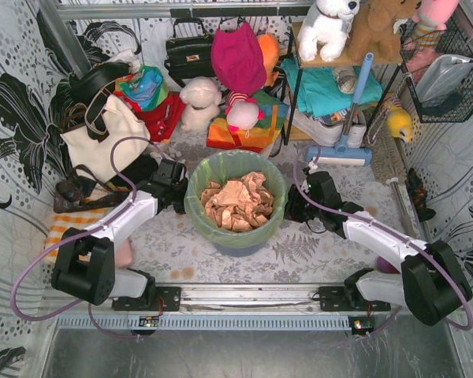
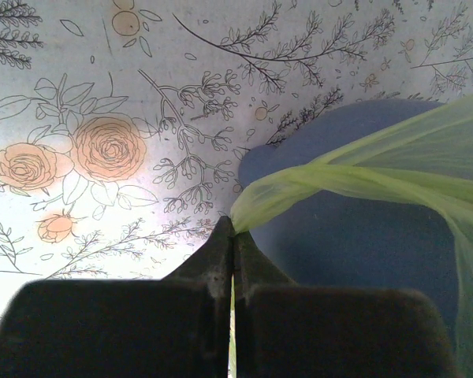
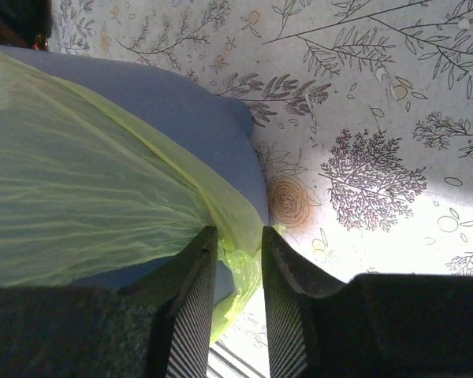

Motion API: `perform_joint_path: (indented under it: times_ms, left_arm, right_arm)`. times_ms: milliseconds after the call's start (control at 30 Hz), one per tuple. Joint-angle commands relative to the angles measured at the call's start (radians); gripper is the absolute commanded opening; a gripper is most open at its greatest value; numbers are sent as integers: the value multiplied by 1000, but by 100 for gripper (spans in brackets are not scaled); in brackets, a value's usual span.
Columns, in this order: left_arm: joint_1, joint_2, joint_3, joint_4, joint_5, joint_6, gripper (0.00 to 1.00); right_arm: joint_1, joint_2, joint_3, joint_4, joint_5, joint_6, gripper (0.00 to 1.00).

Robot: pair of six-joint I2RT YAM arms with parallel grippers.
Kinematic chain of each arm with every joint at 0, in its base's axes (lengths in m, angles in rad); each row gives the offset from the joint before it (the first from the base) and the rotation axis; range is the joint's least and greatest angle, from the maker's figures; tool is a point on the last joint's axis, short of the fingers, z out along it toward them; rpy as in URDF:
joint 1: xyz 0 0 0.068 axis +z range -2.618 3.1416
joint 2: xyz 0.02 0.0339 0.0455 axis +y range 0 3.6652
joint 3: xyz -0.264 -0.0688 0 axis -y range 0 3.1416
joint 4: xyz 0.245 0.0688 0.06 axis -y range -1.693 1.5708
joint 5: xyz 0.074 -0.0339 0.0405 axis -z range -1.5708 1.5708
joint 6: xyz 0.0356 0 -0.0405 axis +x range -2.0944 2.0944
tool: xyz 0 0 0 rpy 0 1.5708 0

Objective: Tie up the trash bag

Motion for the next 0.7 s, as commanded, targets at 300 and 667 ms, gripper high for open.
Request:
perform_joint_path:
  times_ms: [300,667]
  left_arm:
    - [2,-1,36,20,4,7,0]
    - [2,-7,30,20,1,3,0]
  right_arm:
    - [1,48,-65,132,-45,65,24]
    - [-1,-6,-89,96,8,66,0]
